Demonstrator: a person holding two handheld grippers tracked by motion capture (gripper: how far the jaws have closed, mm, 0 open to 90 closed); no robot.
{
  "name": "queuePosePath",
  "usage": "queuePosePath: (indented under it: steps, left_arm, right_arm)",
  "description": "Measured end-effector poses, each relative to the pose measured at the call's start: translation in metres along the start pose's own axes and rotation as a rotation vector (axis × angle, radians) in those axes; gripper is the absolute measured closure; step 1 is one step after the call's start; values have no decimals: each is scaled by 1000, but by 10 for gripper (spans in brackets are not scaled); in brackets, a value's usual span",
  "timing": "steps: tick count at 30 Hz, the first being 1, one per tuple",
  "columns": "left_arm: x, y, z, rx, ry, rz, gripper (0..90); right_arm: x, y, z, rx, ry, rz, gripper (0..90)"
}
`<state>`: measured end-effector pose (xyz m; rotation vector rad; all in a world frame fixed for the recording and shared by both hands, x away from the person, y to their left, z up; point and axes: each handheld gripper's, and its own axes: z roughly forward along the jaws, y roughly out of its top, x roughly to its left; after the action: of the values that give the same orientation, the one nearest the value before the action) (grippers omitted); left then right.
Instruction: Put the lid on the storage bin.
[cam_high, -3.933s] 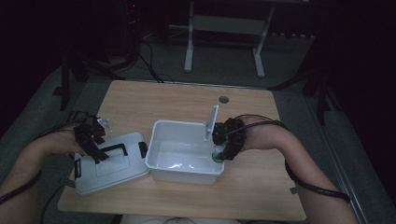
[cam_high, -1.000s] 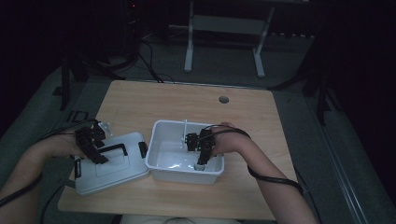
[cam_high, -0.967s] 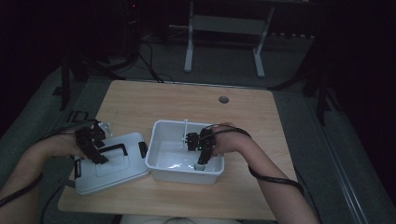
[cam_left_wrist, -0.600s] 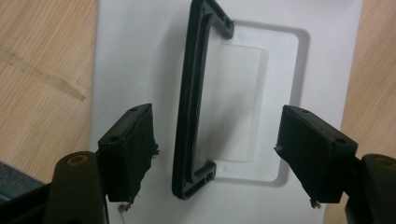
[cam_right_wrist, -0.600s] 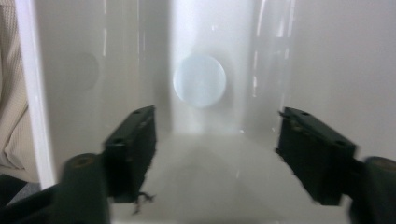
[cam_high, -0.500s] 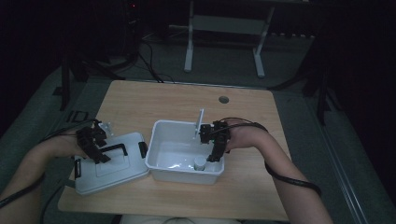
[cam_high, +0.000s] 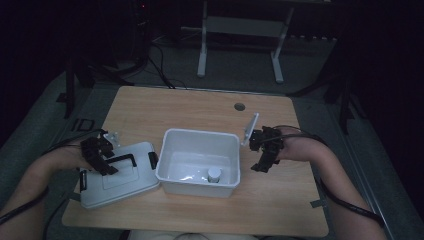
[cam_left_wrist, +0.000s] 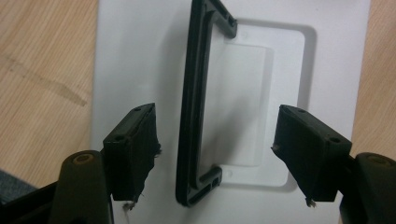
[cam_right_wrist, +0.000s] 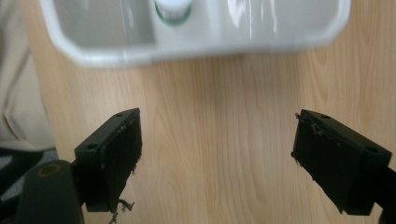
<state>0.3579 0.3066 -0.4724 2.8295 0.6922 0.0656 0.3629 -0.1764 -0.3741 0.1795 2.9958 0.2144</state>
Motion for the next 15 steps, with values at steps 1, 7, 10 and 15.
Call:
queuePosePath:
  steps: [1,7,10,15]
  left_arm:
    - [0,0,1,2,6,6,307]
    - [1,3,3,14,15,7,322]
    - [4,6,3,14,23,9,325]
    - [6,10,7,17,11,29,422]
  right_arm:
    - [0,-6,1,13,-4,9,153]
    - [2,-35,9,52,16,55,153]
    - [3,-48,17,62,18,74,153]
    - [4,-63,32,75,28,99,153]
